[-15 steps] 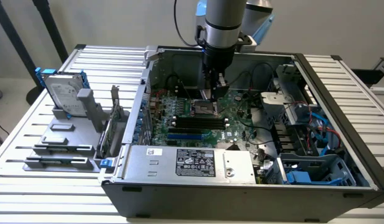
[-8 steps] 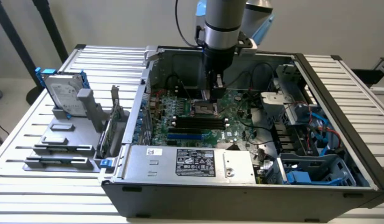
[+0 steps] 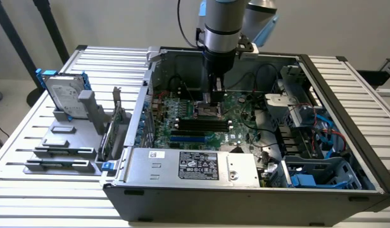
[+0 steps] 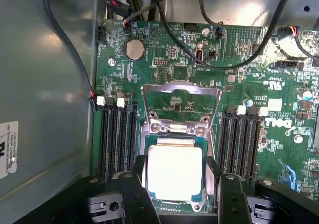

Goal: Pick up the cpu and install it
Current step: 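Place the cpu into insertion slot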

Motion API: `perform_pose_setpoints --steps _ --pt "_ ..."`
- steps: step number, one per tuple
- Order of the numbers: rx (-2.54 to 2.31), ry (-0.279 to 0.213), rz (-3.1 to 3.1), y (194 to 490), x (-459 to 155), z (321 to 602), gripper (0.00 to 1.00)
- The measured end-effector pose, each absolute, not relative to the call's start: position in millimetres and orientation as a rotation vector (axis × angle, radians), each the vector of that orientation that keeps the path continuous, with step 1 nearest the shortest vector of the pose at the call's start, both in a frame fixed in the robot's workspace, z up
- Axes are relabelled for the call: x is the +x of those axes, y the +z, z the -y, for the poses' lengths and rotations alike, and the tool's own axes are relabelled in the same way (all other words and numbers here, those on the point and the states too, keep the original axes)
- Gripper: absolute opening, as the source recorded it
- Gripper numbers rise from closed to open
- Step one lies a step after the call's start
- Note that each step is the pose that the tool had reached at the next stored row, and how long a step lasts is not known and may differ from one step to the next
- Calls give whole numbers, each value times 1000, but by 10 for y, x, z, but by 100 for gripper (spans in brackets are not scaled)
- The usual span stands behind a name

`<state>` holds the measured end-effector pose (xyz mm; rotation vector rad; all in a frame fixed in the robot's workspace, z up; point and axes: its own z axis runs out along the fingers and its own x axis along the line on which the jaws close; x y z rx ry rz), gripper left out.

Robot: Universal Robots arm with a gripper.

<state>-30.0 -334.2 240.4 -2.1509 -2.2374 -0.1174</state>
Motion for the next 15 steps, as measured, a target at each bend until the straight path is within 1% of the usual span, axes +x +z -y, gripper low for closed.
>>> perform_pose_setpoints --steps 5,15 --pt "-2156 -118 2232 2379 -420 3341 55" --pt "-2158 -117 2230 2314 -422 3342 55"
